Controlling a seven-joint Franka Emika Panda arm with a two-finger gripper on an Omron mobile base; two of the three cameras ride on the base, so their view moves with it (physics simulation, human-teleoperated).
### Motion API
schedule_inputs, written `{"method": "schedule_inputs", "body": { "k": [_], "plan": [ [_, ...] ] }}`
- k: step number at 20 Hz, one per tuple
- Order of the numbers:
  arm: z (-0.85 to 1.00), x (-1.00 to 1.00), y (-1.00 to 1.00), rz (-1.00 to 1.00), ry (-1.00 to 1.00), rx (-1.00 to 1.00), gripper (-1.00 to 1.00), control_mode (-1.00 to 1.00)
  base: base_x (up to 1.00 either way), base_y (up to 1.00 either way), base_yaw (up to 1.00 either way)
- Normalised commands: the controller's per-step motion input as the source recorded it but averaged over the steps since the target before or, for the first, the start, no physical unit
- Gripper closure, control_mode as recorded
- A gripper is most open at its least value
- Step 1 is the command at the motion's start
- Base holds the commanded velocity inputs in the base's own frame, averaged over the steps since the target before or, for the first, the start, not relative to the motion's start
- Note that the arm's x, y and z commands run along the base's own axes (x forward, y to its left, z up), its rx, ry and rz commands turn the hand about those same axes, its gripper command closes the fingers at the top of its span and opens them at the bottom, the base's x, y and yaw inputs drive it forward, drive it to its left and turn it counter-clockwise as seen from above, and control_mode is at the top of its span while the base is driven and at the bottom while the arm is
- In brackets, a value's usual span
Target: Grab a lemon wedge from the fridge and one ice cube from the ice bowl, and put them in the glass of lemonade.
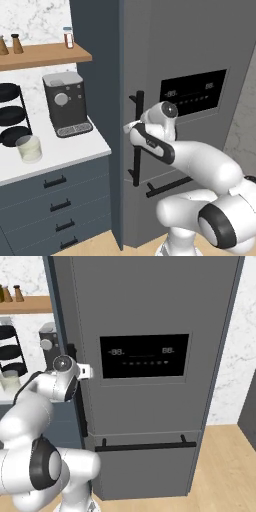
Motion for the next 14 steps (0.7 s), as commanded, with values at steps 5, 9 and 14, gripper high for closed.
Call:
{"method": "schedule_inputs", "body": {
  "k": [5,9,14],
  "plan": [
    [0.00,0.12,0.00,0.00,0.00,0.00,-1.00,-1.00,0.00,0.00,0.00],
    [0.00,0.08,0.00,0.00,0.00,0.00,1.00,-1.00,0.00,0.00,0.00],
    [0.00,0.00,0.00,0.00,0.00,0.00,1.00,-1.00,0.00,0.00,0.00]
  ]
}}
